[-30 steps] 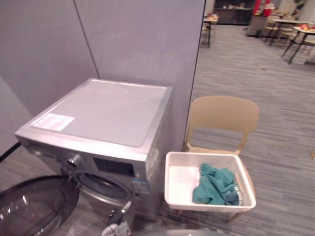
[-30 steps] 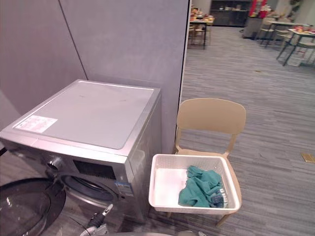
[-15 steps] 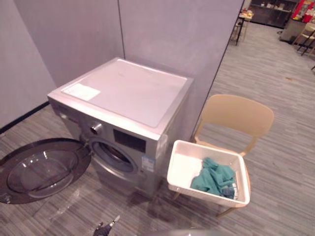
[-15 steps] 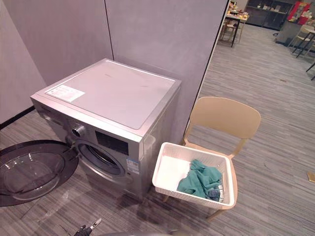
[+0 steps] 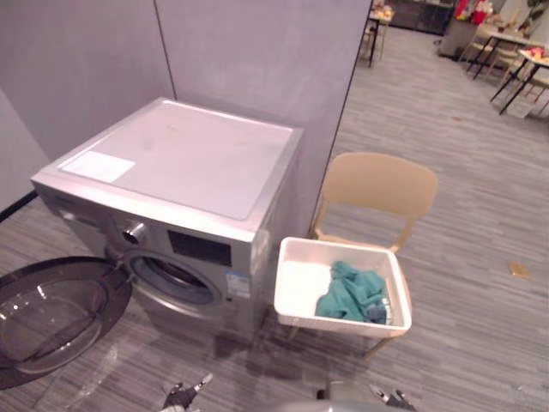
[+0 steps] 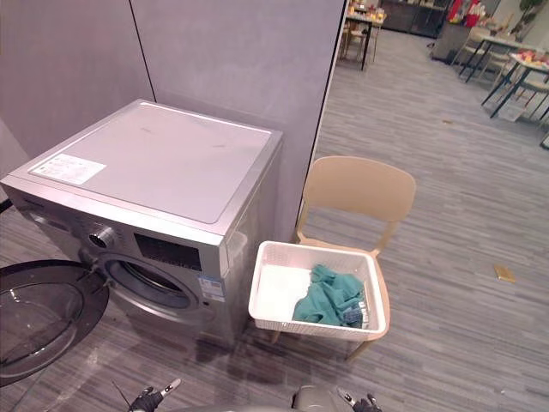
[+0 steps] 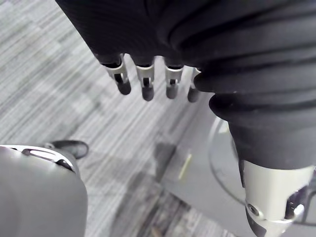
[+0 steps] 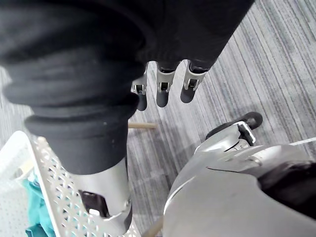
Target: Pick up the laundry basket with both hands and put the clothes into the washing machine.
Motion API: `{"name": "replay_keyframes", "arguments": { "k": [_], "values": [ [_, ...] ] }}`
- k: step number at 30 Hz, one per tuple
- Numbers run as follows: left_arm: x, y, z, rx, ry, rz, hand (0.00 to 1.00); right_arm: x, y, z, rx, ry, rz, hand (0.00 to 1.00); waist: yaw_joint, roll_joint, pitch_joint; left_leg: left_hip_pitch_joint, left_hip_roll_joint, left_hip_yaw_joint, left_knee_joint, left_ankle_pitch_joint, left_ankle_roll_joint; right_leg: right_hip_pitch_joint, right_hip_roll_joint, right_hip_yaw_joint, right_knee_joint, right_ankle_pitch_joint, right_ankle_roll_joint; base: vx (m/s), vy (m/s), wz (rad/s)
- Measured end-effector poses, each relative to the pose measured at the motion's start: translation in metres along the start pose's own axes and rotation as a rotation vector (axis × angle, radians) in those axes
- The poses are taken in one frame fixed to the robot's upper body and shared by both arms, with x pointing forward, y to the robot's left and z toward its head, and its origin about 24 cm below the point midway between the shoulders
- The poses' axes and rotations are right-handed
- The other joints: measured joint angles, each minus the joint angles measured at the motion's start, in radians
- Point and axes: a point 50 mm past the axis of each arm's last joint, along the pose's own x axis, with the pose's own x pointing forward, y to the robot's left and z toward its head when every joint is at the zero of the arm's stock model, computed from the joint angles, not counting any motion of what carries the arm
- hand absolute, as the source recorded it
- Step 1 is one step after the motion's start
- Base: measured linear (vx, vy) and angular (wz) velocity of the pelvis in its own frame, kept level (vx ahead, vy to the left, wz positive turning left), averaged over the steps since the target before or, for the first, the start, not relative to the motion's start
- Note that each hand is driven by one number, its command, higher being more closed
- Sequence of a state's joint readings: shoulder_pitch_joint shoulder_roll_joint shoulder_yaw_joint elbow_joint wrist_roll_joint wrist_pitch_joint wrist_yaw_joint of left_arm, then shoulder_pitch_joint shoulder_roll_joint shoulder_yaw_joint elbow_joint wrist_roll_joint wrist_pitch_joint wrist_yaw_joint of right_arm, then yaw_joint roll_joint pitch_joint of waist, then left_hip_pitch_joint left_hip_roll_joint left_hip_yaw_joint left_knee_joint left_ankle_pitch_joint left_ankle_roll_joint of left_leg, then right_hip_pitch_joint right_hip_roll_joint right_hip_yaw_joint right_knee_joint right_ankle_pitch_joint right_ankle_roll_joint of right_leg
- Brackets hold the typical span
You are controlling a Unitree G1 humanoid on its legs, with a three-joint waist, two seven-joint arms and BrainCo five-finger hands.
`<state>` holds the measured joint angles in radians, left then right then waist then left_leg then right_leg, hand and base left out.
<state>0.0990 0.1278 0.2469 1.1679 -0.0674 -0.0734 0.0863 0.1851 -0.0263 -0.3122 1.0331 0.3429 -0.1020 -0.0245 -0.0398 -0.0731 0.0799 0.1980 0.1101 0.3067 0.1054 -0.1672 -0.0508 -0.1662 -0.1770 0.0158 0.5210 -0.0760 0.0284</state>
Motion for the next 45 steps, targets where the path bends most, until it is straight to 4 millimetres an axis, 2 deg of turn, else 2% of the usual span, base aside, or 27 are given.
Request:
{"name": "replay_keyframes", "arguments": {
  "k": [1,3,4,6,8,10,13,15,16,17,18,20,21,22,23,25,26,28,29,30,33,36,40,45],
  "values": [
    [0.000,0.004,-0.001,0.005,0.003,0.009,0.00,0.000,-0.002,0.000,0.009,0.001,-0.008,0.00,-0.001,-0.018,-0.002,0.009,0.005,0.000,0.000,0.006,-0.022,0.038,0.006,0.042,-0.070,0.004,0.072,0.06,-0.172,-0.14],
    [0.000,0.007,-0.002,0.007,0.006,0.016,0.00,0.001,-0.003,0.003,0.014,-0.010,-0.017,0.00,0.003,-0.020,-0.006,0.009,0.032,0.003,0.000,0.018,-0.043,0.090,0.030,0.028,-0.179,-0.016,0.102,0.03,-0.248,-0.34],
    [0.000,0.007,-0.003,0.003,0.008,0.015,0.00,0.002,-0.002,0.008,0.014,-0.022,-0.019,0.00,0.002,-0.017,-0.007,0.004,0.056,0.009,0.000,0.025,-0.058,0.126,0.051,0.014,-0.255,-0.018,0.103,-0.03,-0.304,-0.32],
    [0.000,0.001,-0.001,-0.018,0.006,0.002,0.00,0.003,-0.005,0.015,0.006,-0.041,-0.026,0.00,-0.003,0.011,0.001,-0.001,0.097,0.004,0.003,0.036,-0.081,0.152,0.095,-0.003,-0.314,0.012,0.077,-0.11,-0.259,-0.01],
    [0.000,-0.006,0.001,-0.063,-0.001,-0.011,0.00,0.000,-0.011,0.015,0.002,-0.058,-0.033,0.00,-0.002,0.016,0.002,-0.012,0.128,-0.006,0.000,0.046,-0.102,0.161,0.127,-0.018,-0.341,0.021,0.062,-0.14,-0.173,0.11],
    [-0.001,-0.011,0.003,-0.075,-0.011,-0.021,0.00,-0.002,-0.010,0.027,-0.008,-0.122,-0.020,0.00,-0.001,0.027,-0.003,-0.023,0.153,-0.008,-0.010,0.045,-0.118,0.162,0.149,-0.030,-0.370,0.030,0.052,-0.11,-0.125,0.02],
    [-0.002,-0.017,0.002,-0.083,-0.010,-0.034,0.00,-0.013,-0.008,0.064,-0.031,-0.313,0.014,0.00,-0.001,0.040,-0.011,-0.037,0.156,-0.029,-0.056,0.052,-0.130,0.162,0.162,-0.045,-0.431,0.057,0.048,-0.07,-0.067,0.01],
    [-0.002,-0.019,0.001,-0.078,-0.009,-0.041,0.00,-0.029,-0.005,0.098,-0.076,-0.491,0.041,0.00,-0.003,0.050,-0.020,-0.067,0.151,-0.046,-0.073,0.053,-0.131,0.162,0.161,-0.057,-0.483,0.084,0.048,-0.02,-0.025,0.11],
    [-0.002,-0.020,0.001,-0.078,-0.009,-0.042,0.00,-0.034,-0.004,0.106,-0.090,-0.533,0.044,0.00,-0.004,0.053,-0.022,-0.075,0.149,-0.055,-0.073,0.053,-0.131,0.162,0.159,-0.064,-0.493,0.086,0.048,0.00,-0.011,0.19],
    [-0.002,-0.020,0.002,-0.066,-0.014,-0.044,0.00,-0.044,-0.001,0.126,-0.137,-0.629,0.050,0.00,-0.004,0.060,-0.027,-0.095,0.148,-0.062,-0.074,0.057,-0.135,0.160,0.156,-0.075,-0.518,0.101,0.046,0.00,-0.004,0.17],
    [-0.002,-0.020,0.002,-0.056,-0.016,-0.046,0.00,-0.048,0.000,0.135,-0.166,-0.667,0.051,0.00,-0.003,0.060,-0.026,-0.102,0.148,-0.065,-0.076,0.061,-0.136,0.159,0.156,-0.078,-0.526,0.105,0.047,0.02,-0.005,0.21],
    [-0.003,-0.019,0.001,0.014,-0.022,-0.059,0.00,-0.065,0.003,0.165,-0.279,-0.811,0.056,0.00,-0.002,0.075,-0.038,-0.146,0.139,-0.084,-0.093,0.069,-0.139,0.126,0.148,-0.097,-0.546,0.107,0.049,0.04,0.004,0.17],
    [-0.003,-0.020,0.004,0.050,-0.039,-0.079,0.00,-0.073,0.004,0.188,-0.366,-0.900,0.051,0.00,-0.002,0.077,-0.035,-0.174,0.129,-0.087,-0.101,0.074,-0.136,0.097,0.139,-0.100,-0.543,0.118,0.058,0.06,0.024,0.10],
    [-0.002,-0.021,0.006,0.073,-0.052,-0.085,0.00,-0.077,0.005,0.201,-0.408,-0.946,0.049,0.00,-0.001,0.080,-0.035,-0.189,0.124,-0.088,-0.103,0.091,-0.127,0.081,0.135,-0.099,-0.539,0.131,0.056,0.04,0.034,-0.02],
    [-0.002,-0.024,0.012,0.103,-0.077,-0.103,0.00,-0.086,0.011,0.233,-0.492,-1.044,0.047,0.00,0.001,0.087,-0.015,-0.217,0.116,-0.089,-0.099,0.133,-0.122,0.051,0.127,-0.098,-0.529,0.158,0.056,0.01,0.027,-0.12],
    [-0.001,-0.026,0.023,0.140,-0.108,-0.122,0.00,-0.104,0.031,0.285,-0.629,-1.190,0.069,0.00,-0.003,0.101,0.046,-0.250,0.099,-0.088,-0.083,0.146,-0.111,0.010,0.110,-0.095,-0.523,0.179,0.051,0.01,0.045,-0.12],
    [0.000,-0.027,0.025,0.149,-0.116,-0.126,0.00,-0.109,0.038,0.297,-0.673,-1.222,0.076,0.00,-0.002,0.105,0.060,-0.262,0.096,-0.087,-0.075,0.146,-0.110,-0.002,0.106,-0.094,-0.522,0.184,0.050,0.03,0.050,-0.03],
    [0.001,-0.029,0.036,0.176,-0.147,-0.135,0.00,-0.122,0.073,0.324,-0.823,-1.291,0.151,0.00,0.004,0.116,0.112,-0.292,0.095,-0.095,-0.051,0.146,-0.110,-0.020,0.102,-0.099,-0.516,0.187,0.048,0.03,0.026,0.04],
    [0.001,-0.030,0.038,0.176,-0.154,-0.135,0.00,-0.125,0.084,0.329,-0.857,-1.304,0.180,0.00,0.008,0.117,0.121,-0.297,0.097,-0.101,-0.050,0.146,-0.110,-0.027,0.103,-0.100,-0.512,0.187,0.048,0.02,0.001,0.04],
    [0.001,-0.032,0.044,0.174,-0.177,-0.142,0.00,-0.132,0.104,0.337,-0.921,-1.338,0.223,0.00,0.016,0.121,0.139,-0.318,0.098,-0.108,-0.044,0.146,-0.110,-0.046,0.105,-0.100,-0.505,0.187,0.048,0.01,-0.006,0.05],
    [-0.001,-0.048,0.072,0.173,-0.268,-0.183,0.00,-0.150,0.136,0.361,-1.073,-1.408,0.251,0.00,0.048,0.124,0.211,-0.362,0.098,-0.123,-0.015,0.145,-0.109,-0.085,0.101,-0.104,-0.473,0.187,0.048,-0.04,0.000,0.06],
    [-0.007,-0.061,0.094,0.128,-0.365,-0.229,0.00,-0.166,0.149,0.373,-1.218,-1.451,0.240,0.00,0.057,0.124,0.279,-0.410,0.094,-0.154,0.025,0.135,-0.093,-0.111,0.098,-0.125,-0.447,0.187,0.048,-0.08,0.006,0.21],
    [-0.008,-0.065,0.106,0.098,-0.400,-0.242,0.00,-0.168,0.162,0.372,-1.330,-1.443,0.260,0.00,0.060,0.117,0.325,-0.453,0.084,-0.166,0.071,0.126,-0.081,-0.140,0.085,-0.125,-0.423,0.187,0.048,-0.09,0.036,0.08],
    [-0.010,-0.068,0.118,0.081,-0.436,-0.234,0.00,-0.155,0.174,0.353,-1.521,-1.384,0.287,0.00,0.065,0.110,0.352,-0.511,0.083,-0.169,0.125,0.114,-0.072,-0.178,0.079,-0.125,-0.401,0.187,0.048,-0.09,0.013,0.02]
  ]
}}
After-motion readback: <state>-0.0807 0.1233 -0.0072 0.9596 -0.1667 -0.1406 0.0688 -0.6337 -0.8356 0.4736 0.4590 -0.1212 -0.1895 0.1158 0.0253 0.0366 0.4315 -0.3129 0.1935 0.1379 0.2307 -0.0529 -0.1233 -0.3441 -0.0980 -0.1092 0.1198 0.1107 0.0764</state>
